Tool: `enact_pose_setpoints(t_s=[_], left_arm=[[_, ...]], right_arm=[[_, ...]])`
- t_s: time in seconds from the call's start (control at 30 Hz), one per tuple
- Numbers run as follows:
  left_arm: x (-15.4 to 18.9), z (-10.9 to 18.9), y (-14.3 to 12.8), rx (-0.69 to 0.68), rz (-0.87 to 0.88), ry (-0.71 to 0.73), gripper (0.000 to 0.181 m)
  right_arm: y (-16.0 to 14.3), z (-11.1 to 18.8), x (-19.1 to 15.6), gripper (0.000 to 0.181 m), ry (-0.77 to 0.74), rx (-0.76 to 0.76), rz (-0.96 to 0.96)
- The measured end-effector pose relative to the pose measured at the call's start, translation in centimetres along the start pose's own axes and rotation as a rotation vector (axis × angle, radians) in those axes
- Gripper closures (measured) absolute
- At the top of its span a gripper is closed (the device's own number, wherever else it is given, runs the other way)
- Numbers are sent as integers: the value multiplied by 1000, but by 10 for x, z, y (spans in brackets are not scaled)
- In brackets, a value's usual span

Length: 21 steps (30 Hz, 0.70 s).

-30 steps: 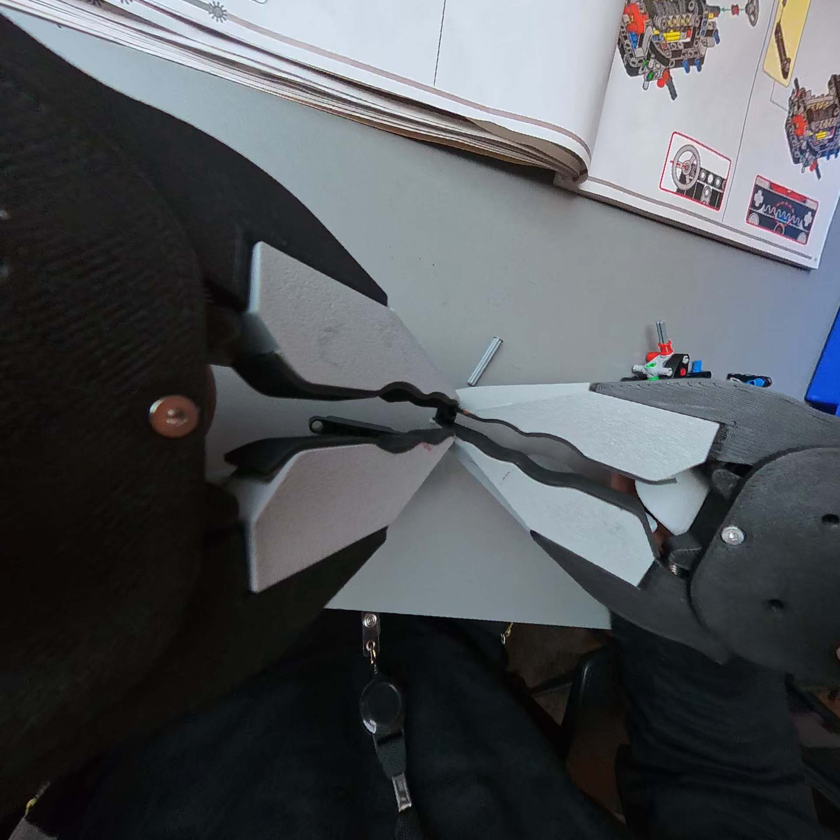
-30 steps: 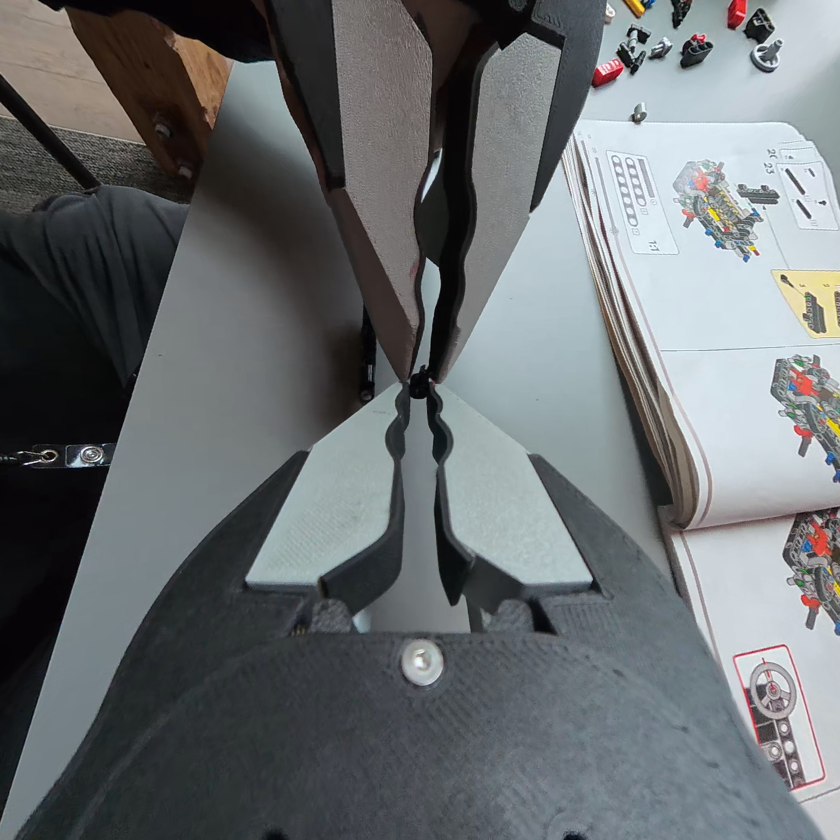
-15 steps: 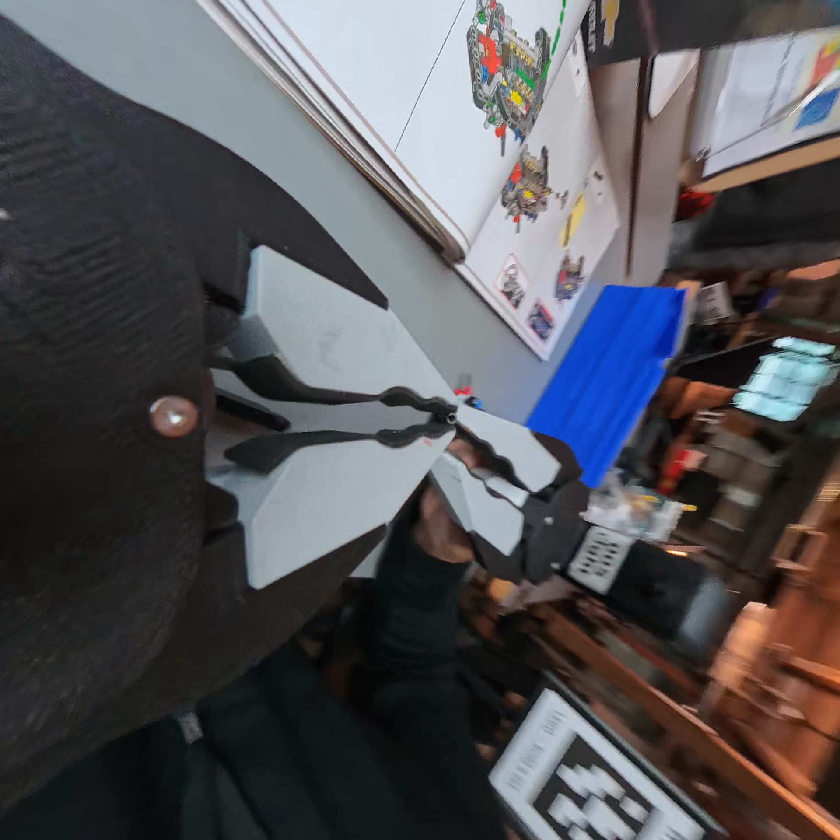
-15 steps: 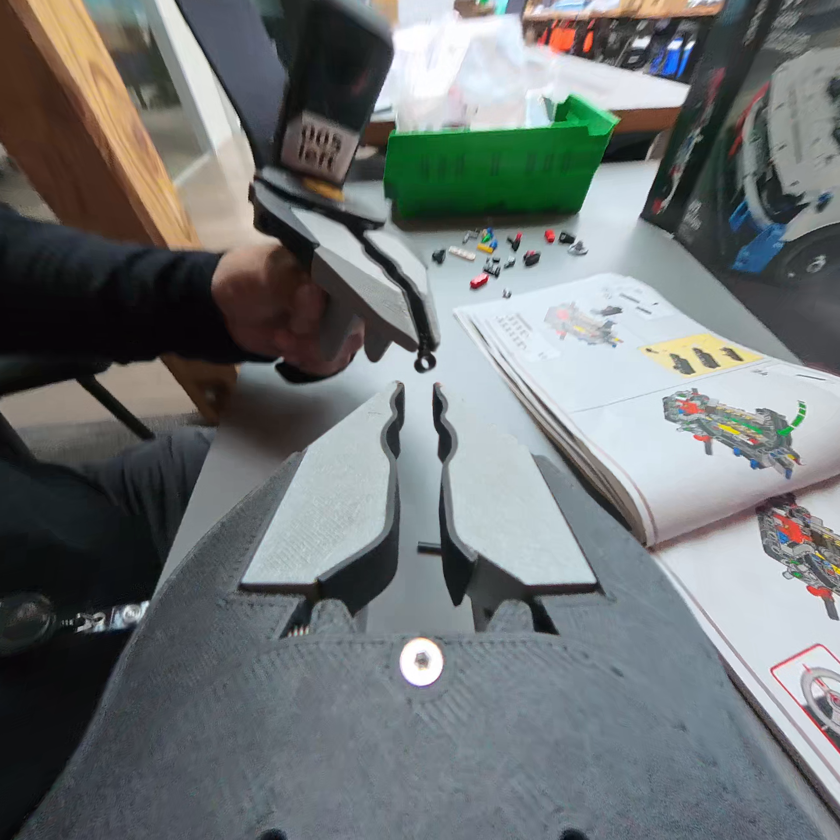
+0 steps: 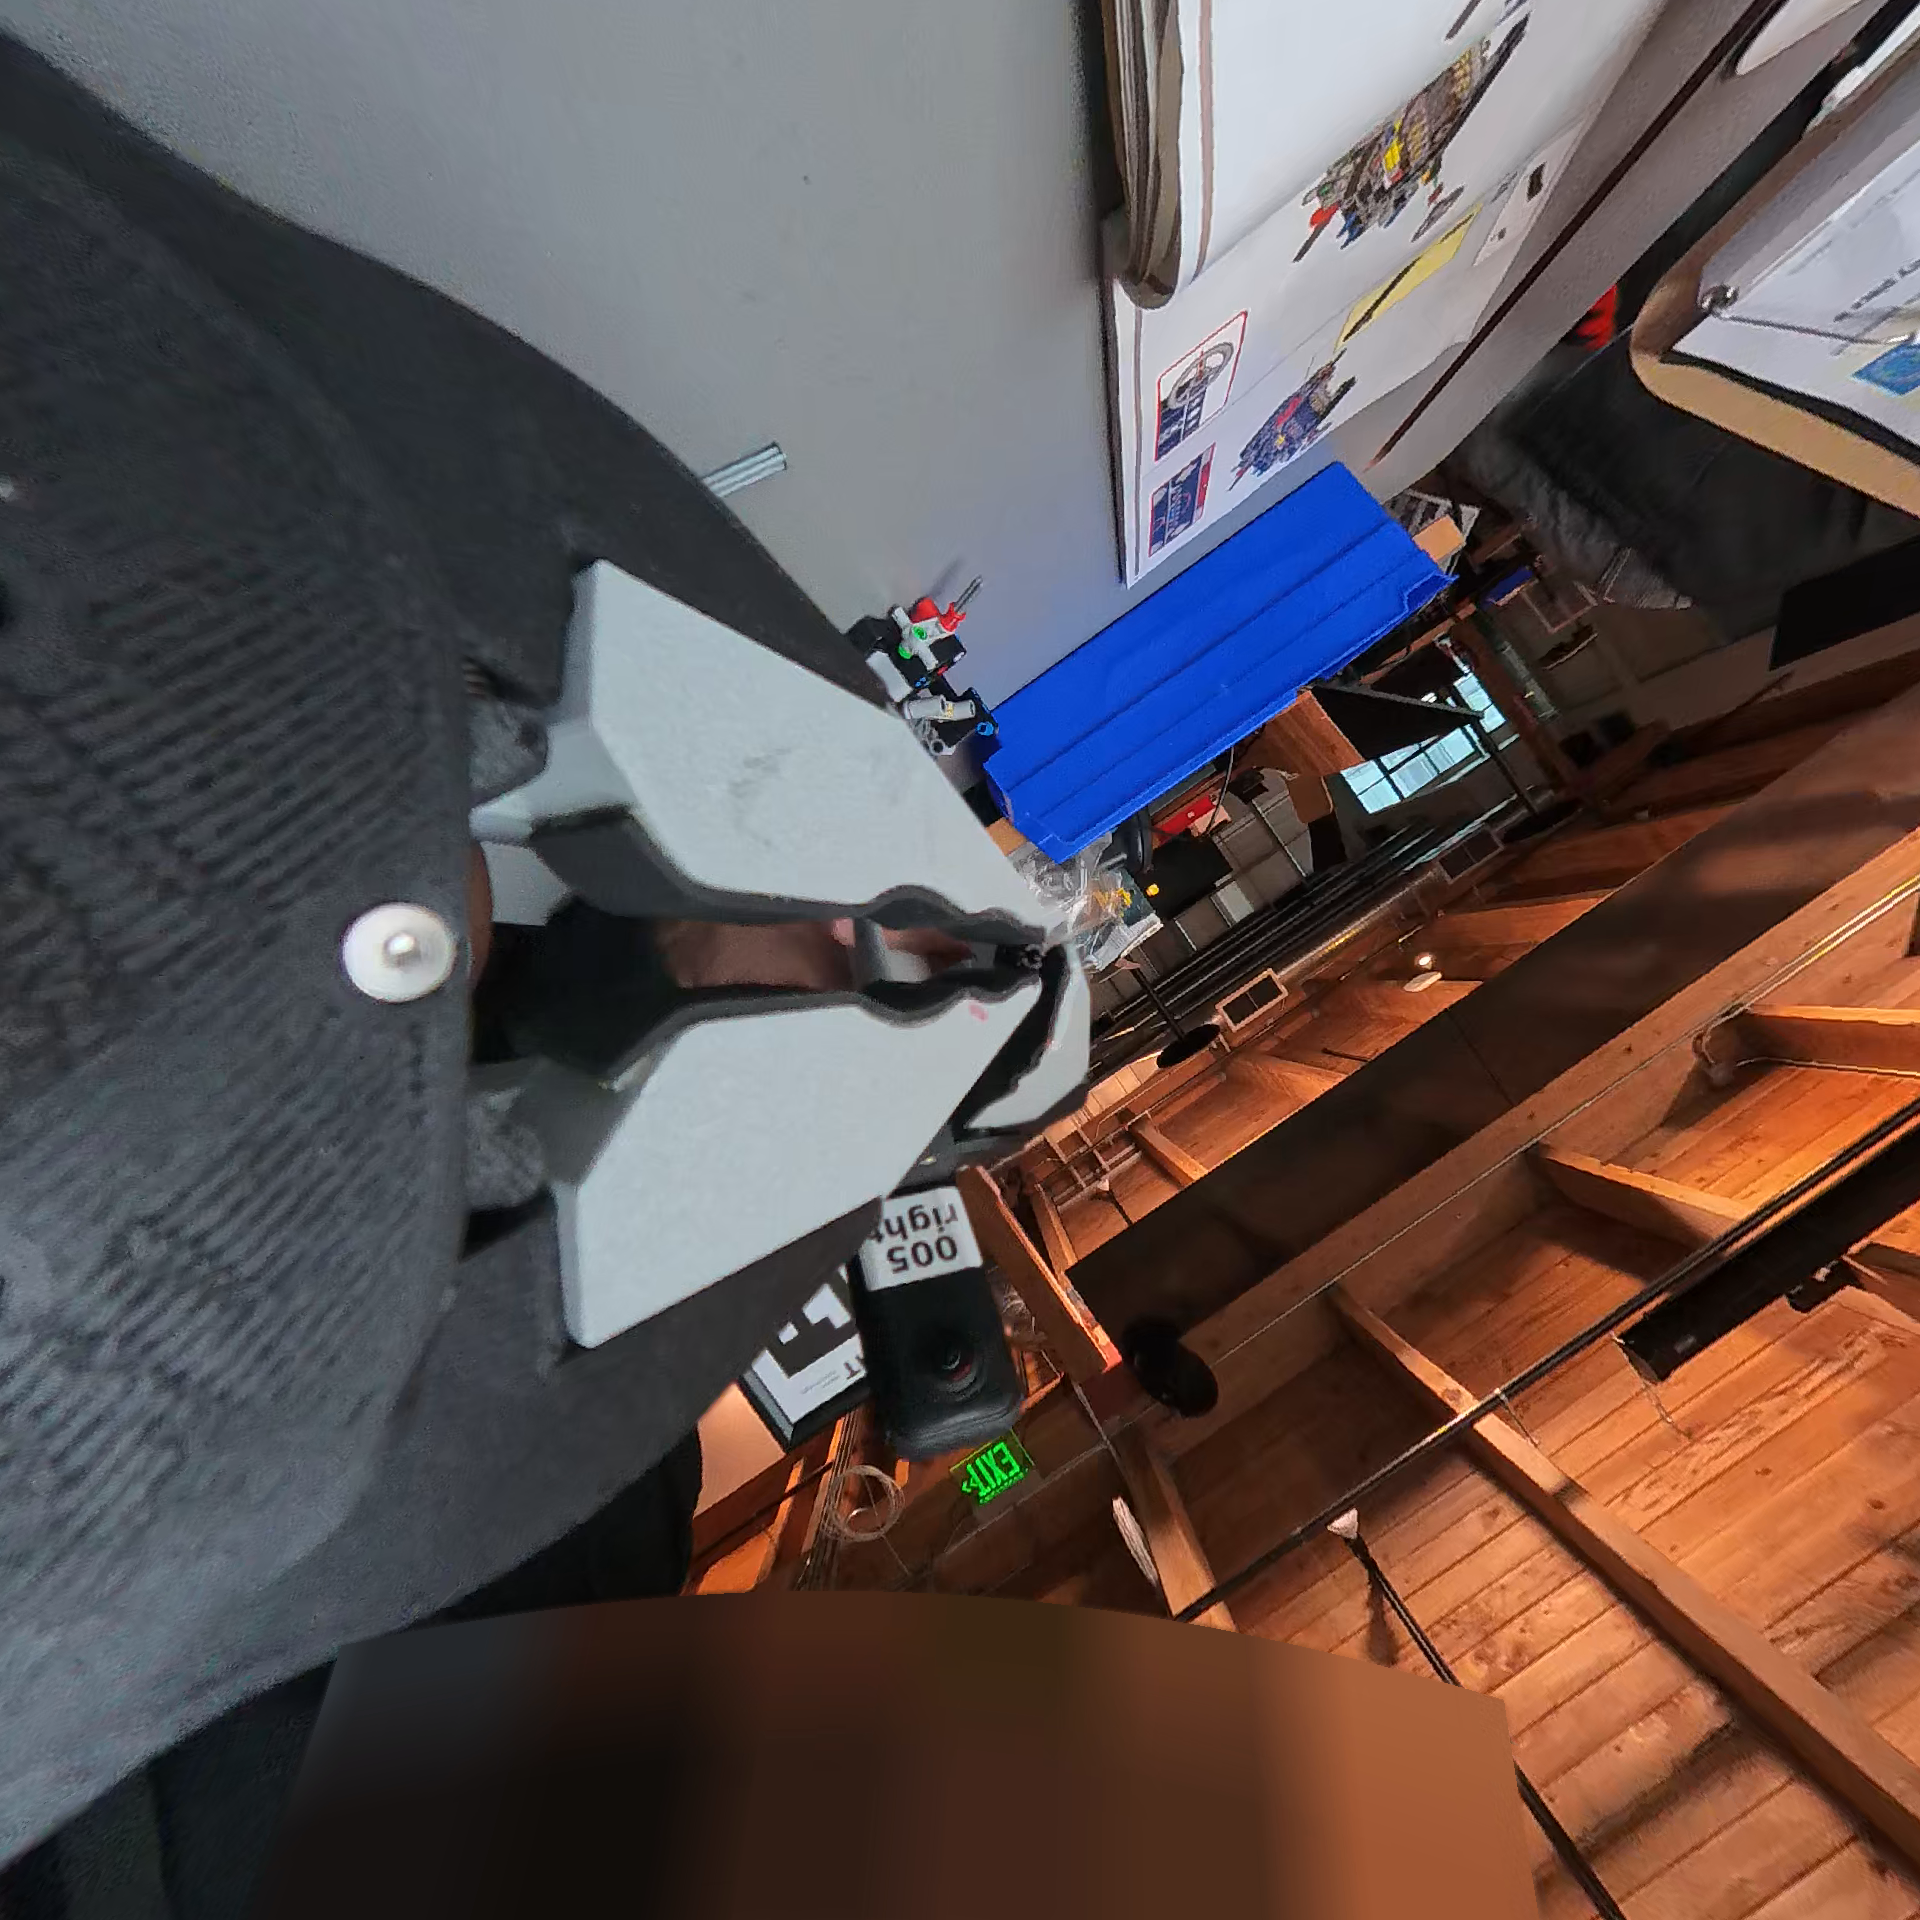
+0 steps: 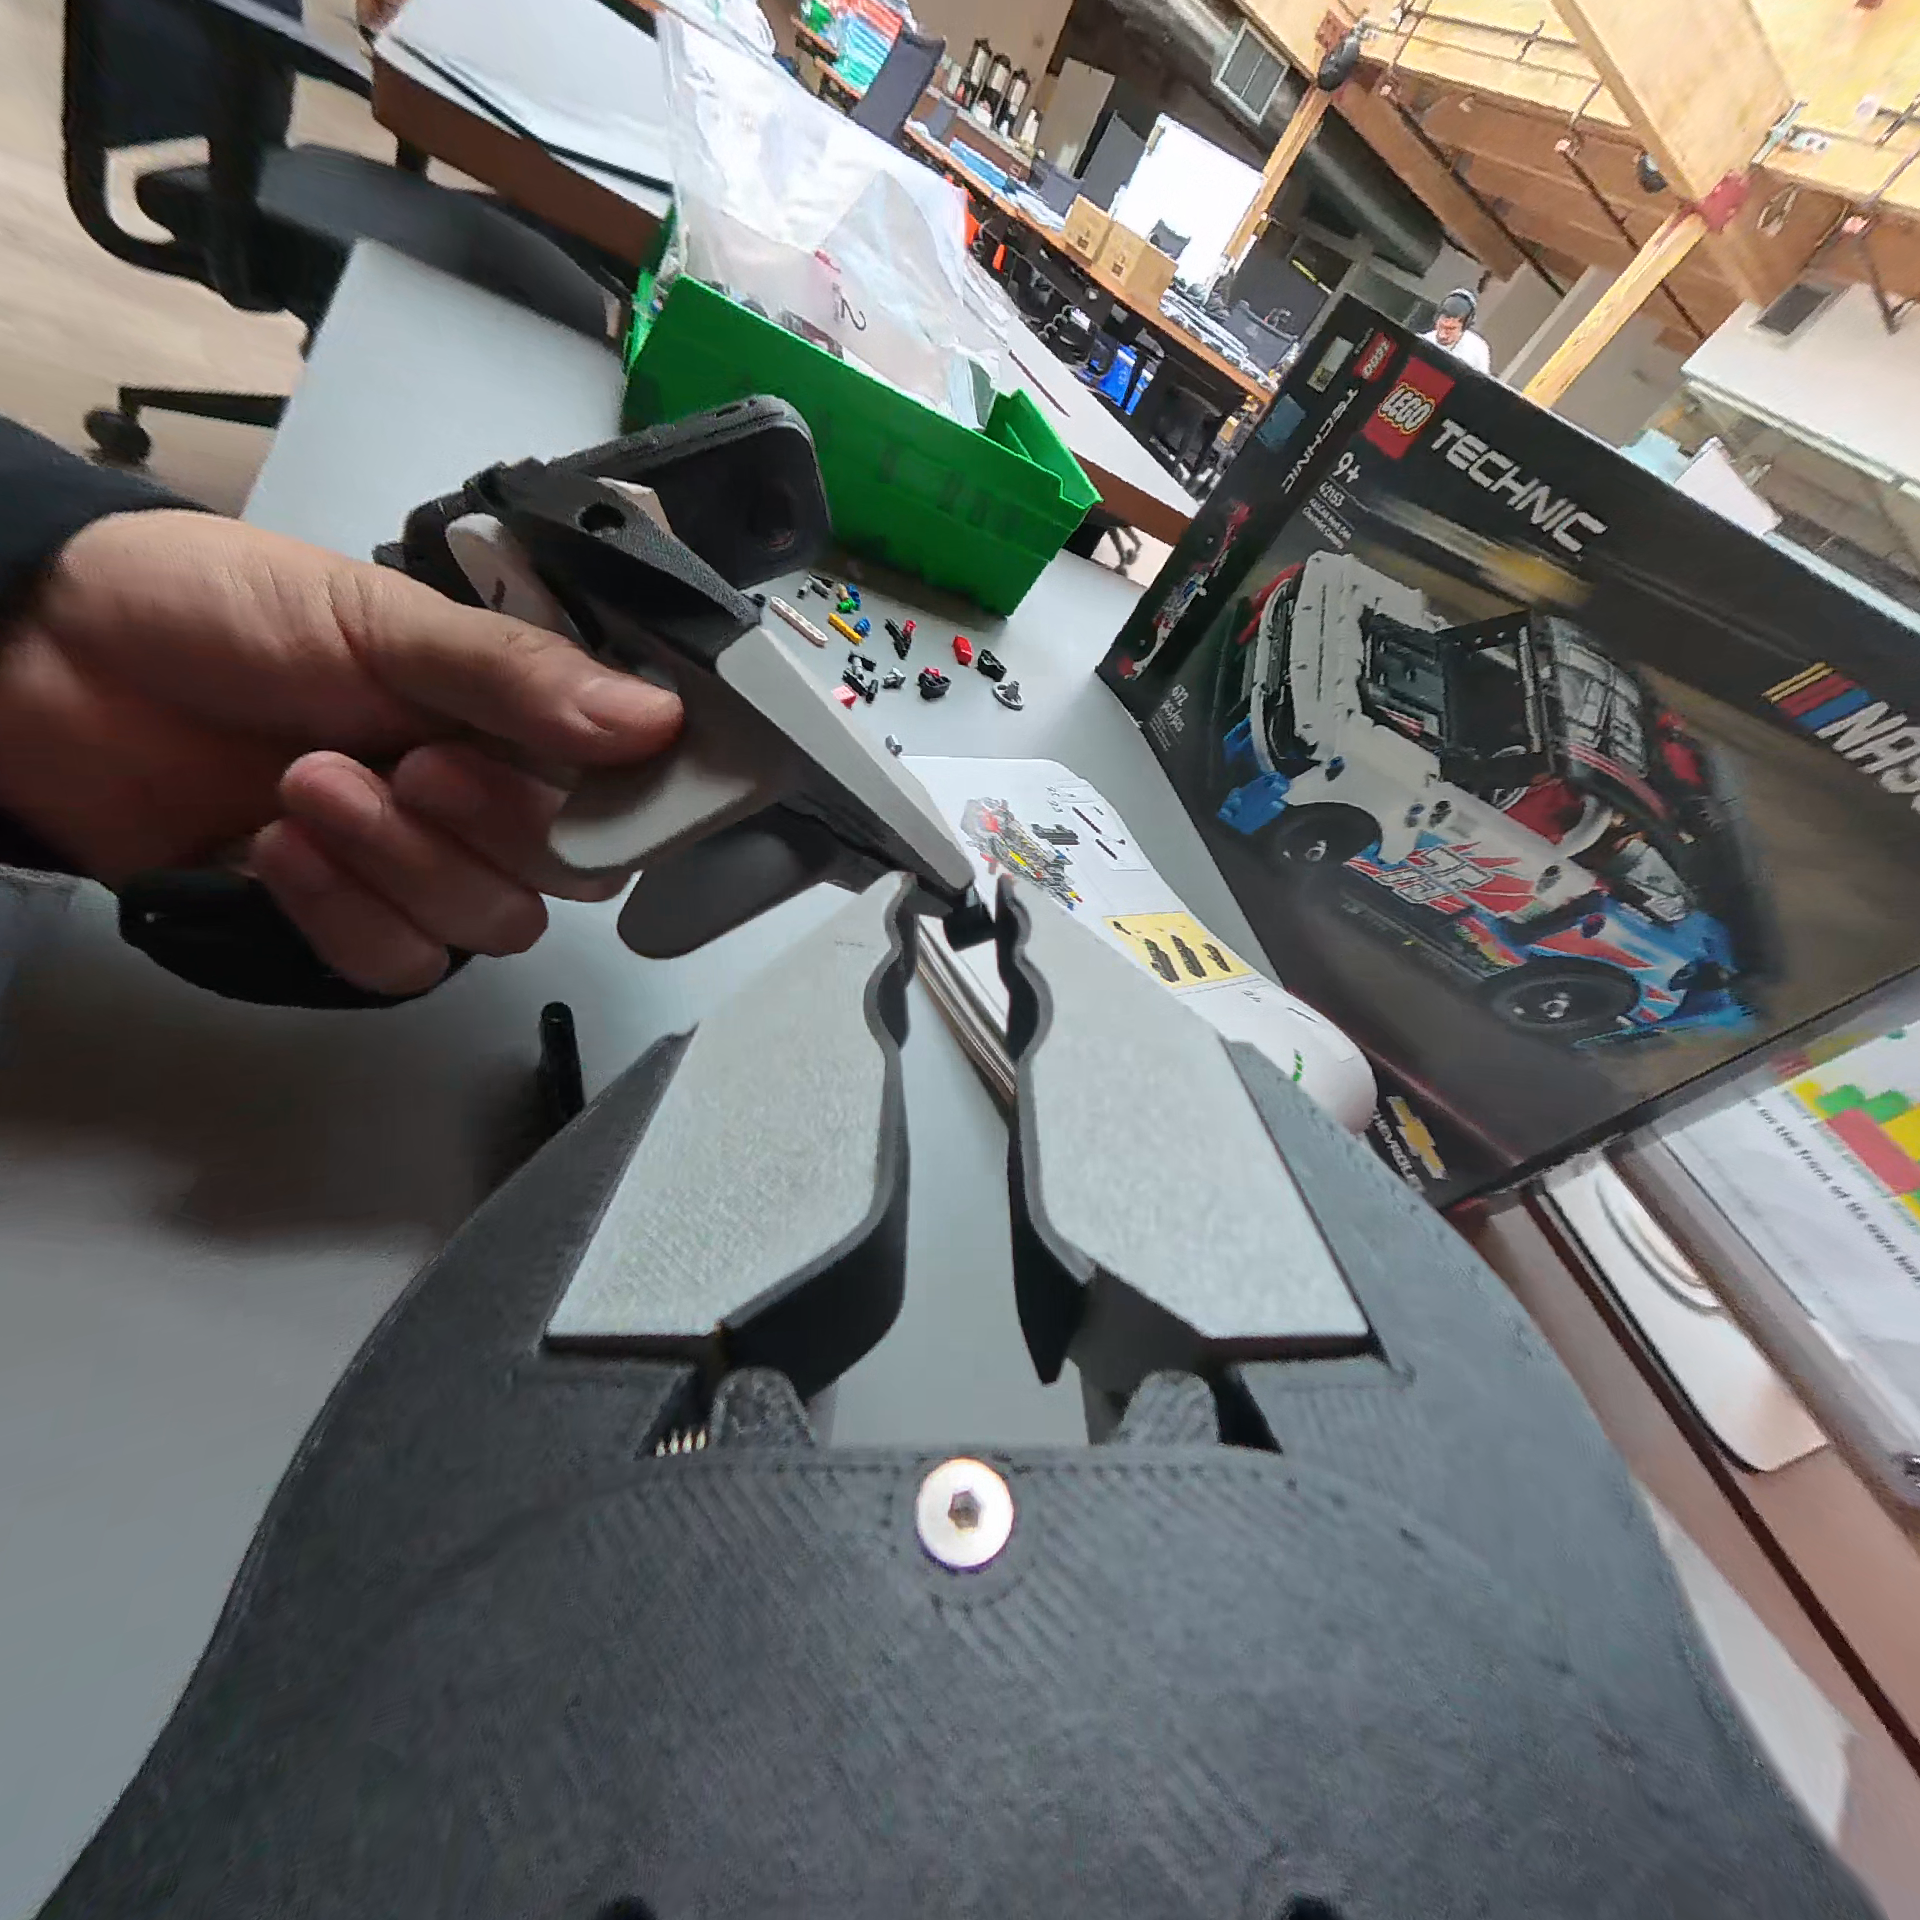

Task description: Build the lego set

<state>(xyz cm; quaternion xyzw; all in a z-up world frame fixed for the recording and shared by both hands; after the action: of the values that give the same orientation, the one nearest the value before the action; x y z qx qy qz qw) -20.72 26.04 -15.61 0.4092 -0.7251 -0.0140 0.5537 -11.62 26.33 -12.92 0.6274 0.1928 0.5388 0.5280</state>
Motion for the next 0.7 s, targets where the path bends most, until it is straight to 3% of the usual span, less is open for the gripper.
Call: enact_pose_setpoints(t_s=[0.37,0.47,0.57,0.7], left_arm=[[-1,1,-2,-17,101,14,179],[-4,4,-2,-62,77,42,178],[-5,14,2,-188,-136,155,170],[1,27,2,-527,-842,464,166]], right_arm=[[-5,2,-2,176,-16,-49,197],[-9,0,-3,176,40,-70,126],[-20,-3,1,176,177,-114,-124],[-38,-9,5,176,447,-209,-539]])
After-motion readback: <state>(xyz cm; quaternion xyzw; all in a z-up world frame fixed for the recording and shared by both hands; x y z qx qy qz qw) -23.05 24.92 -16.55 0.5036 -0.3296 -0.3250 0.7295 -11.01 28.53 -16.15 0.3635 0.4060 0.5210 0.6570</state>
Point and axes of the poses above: each gripper's, where its closed fingertips meet, z back along the fingers, y out of its top, x = y × z across the jaws, the point moved 6 cm from there along z, back along the fingers, and after that the axes turned 6 degrees about -y, right-handed, at the moved point
